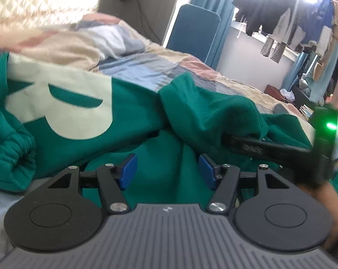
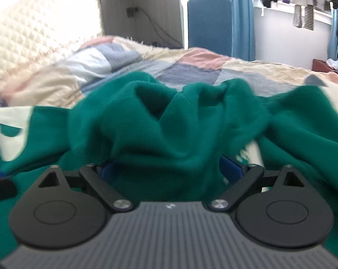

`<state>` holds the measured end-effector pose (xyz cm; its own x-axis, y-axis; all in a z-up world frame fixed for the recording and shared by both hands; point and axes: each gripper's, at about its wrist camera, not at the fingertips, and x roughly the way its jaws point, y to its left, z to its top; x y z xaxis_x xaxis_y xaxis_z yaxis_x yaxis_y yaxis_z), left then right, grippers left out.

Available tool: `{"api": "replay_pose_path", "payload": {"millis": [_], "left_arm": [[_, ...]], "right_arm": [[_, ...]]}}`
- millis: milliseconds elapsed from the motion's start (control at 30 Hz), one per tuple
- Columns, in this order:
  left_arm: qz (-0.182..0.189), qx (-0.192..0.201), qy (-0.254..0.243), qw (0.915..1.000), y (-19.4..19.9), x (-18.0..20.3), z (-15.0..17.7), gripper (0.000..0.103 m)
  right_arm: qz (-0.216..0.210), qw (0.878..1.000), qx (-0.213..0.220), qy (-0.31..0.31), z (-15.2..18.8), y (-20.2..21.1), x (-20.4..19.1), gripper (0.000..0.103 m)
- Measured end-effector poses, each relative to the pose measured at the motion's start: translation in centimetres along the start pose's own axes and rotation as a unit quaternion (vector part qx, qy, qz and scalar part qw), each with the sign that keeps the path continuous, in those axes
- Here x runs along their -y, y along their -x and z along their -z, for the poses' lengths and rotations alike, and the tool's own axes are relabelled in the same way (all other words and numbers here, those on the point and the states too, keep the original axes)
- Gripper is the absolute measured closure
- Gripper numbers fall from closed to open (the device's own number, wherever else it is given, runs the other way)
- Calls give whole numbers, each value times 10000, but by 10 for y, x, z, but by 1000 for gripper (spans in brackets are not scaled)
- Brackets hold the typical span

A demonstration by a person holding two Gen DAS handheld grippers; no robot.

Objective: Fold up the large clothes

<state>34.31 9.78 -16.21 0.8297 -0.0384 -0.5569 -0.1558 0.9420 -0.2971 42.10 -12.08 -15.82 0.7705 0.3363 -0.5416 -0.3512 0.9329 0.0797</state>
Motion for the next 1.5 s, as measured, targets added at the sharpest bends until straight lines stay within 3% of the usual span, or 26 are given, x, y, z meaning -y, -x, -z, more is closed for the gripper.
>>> {"api": "replay_pose_path", "payload": {"millis": [233,300,400,633,767,900,1033,1133,1167,1200,1333,1500], "left_arm": [[33,-67,414,9991,-22,-24,-3,37],[1,-48,505,9987,-26,-27,-2,37],[-9,-61,711,9975,-39,-35,-2,37],[-50,4,767,9970,-60,-38,-3,37],[-33,75,680,9976,-69,-38,-2,37],[-31,100,595,9982,-79,-36,-2,37],[-61,126,504,9986,-84,-33,-1,37],[-93,182,438,9988,-81,-29,0,37],[-107,191,424,9989,-81,-28,0,37],[-117,193,409,9989,-81,-27,1,37],[-217,235,328,9990,-75,-23,2,37],[-398,284,282,9984,-65,-18,3,37]], "right_arm": [[1,9992,-108,385,-31,-83,-14,13],[-190,9991,-179,347,-45,-100,-14,38],[-201,9988,-135,425,-73,-120,-21,66],[181,9984,489,237,-159,-162,-14,75],[615,9954,737,53,-192,-189,1,76],[845,9942,653,-161,-193,-210,19,69],[656,9947,748,-243,-184,-206,27,62],[568,9946,849,-180,-182,-195,31,42],[593,9940,892,-232,-181,-190,34,28],[550,9933,957,-341,-179,-181,38,20],[332,9941,878,-539,-171,-149,57,20],[435,9962,749,-65,-157,-111,80,19]]}}
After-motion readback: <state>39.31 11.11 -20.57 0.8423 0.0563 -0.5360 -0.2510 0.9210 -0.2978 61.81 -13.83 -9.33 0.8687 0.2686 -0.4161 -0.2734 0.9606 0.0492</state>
